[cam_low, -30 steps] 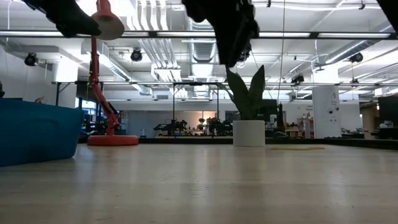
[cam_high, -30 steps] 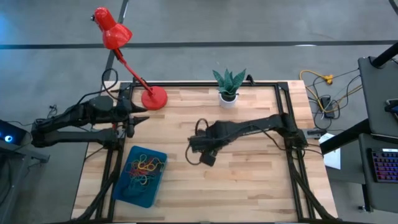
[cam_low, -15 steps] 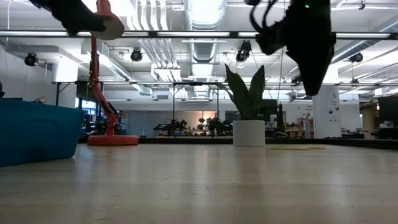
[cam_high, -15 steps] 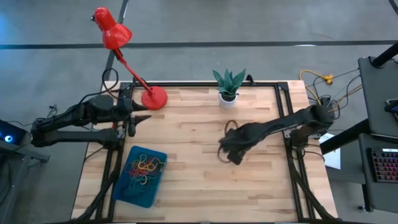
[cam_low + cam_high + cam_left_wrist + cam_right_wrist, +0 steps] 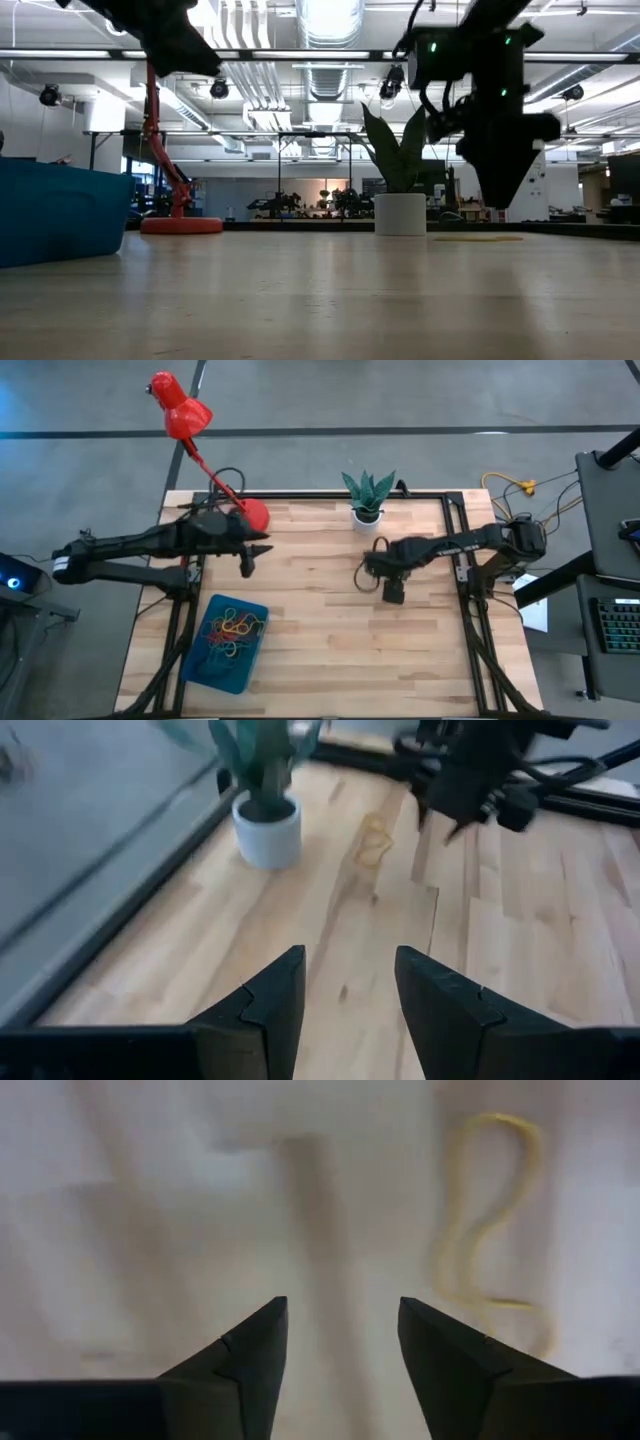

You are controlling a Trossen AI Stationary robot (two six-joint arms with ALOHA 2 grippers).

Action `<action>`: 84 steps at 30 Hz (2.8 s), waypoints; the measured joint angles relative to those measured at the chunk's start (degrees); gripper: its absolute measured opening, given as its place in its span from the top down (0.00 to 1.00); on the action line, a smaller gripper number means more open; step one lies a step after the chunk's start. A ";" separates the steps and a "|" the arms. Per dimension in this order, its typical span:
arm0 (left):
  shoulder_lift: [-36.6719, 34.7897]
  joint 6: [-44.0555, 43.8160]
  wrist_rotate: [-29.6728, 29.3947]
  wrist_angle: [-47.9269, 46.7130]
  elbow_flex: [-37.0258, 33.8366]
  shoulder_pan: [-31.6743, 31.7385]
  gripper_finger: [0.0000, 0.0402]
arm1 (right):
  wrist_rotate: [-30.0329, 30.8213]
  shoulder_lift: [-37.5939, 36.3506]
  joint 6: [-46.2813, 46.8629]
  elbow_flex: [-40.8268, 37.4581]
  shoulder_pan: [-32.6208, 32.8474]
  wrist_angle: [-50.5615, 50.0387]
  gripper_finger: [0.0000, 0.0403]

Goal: Pick and place rubber bands into bin
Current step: Put the yellow rubber band into the blue bin

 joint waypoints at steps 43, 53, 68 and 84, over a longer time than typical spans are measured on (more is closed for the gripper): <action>8.83 -2.01 -7.36 6.15 2.49 1.90 0.65 | -6.91 5.33 -26.59 -7.93 -16.25 13.11 0.64; 8.83 -2.03 -7.05 6.17 2.49 1.90 0.65 | -7.14 6.22 -25.38 -8.24 -17.46 15.29 0.85; 8.83 -2.49 -6.74 6.27 2.60 1.90 0.65 | -10.45 7.26 -12.49 -5.55 -17.15 19.65 0.98; 8.74 -2.06 -5.91 6.25 2.75 1.90 0.65 | -13.04 5.71 -5.58 16.70 -11.15 19.01 0.98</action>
